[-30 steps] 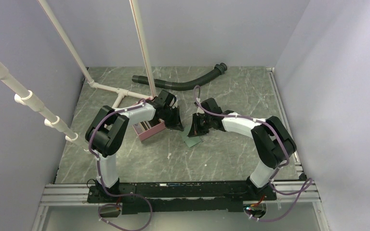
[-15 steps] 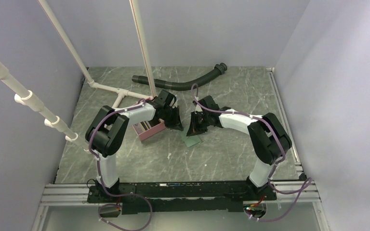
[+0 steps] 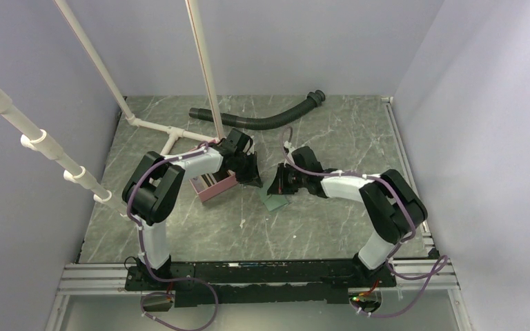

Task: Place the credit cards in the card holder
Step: Close the card holder at the center of the board.

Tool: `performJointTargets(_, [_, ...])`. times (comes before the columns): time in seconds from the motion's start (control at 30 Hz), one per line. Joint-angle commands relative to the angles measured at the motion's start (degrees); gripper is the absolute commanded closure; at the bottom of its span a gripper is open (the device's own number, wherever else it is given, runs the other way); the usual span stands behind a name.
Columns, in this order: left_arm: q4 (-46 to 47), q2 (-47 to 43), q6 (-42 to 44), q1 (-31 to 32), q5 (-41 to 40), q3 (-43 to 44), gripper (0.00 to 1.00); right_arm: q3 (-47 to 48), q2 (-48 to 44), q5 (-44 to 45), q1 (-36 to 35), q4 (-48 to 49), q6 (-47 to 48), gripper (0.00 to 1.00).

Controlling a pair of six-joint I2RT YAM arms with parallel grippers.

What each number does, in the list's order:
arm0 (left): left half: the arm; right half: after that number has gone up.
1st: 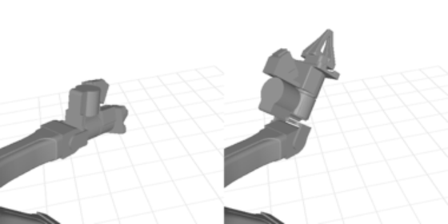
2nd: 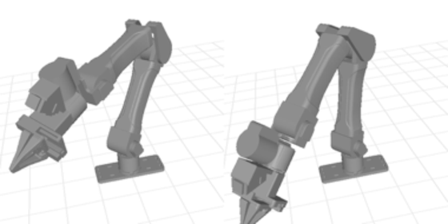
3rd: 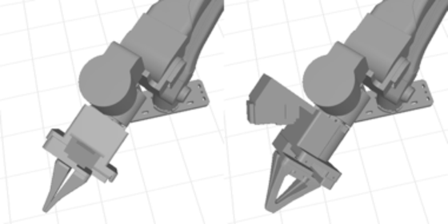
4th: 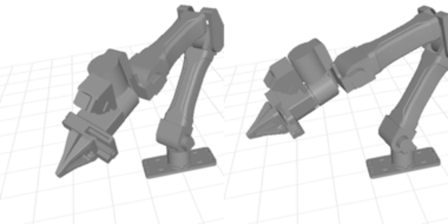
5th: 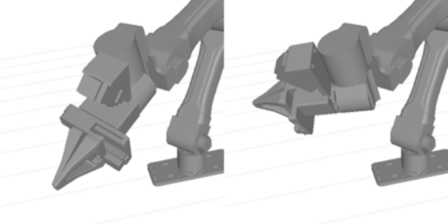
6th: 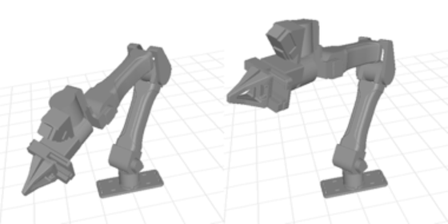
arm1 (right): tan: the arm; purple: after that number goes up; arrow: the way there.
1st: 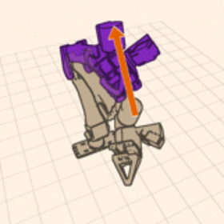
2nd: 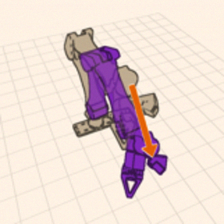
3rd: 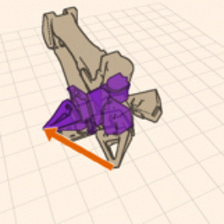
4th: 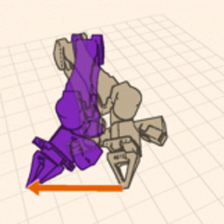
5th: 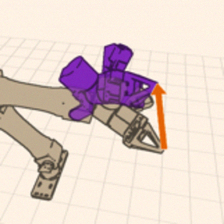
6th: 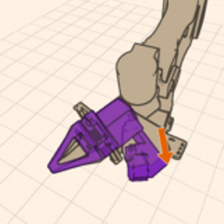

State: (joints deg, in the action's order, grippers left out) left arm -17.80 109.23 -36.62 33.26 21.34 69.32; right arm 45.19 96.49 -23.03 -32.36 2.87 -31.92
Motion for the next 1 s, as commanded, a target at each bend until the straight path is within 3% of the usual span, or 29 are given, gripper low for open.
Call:
performJointTargets(0.0, [-6.39, -0.85, 2.82, 0.4, -3.3, -2.18, 1.0, -8.34, 2.01, 14.21, -0.77, -5.4, 3.07, 1.0])
performJointTargets(0.23, [-5.75, -2.77, 3.52, 0.41, 1.35, 0.28, 0.99, -12.63, 0.66, 15.39, -0.74, 4.64, 1.9, 1.0])
performJointTargets(0.43, [-3.81, -8.73, 1.2, 0.36, 6.03, 0.65, 0.89, -12.39, 2.06, 12.46, -0.72, 6.62, 0.18, 1.0])
performJointTargets(0.57, [-0.67, -9.41, -2.43, 0.49, 11.69, -2.23, 0.99, -12.36, 2.8, 11.38, -0.67, 6.98, -0.22, 1.0])
performJointTargets(0.97, [2.67, -6.68, -5.63, 1.99, 10.43, -5.22, 1.0, -12.2, 2.3, 10.72, -0.18, 6.45, -0.33, 1.0])
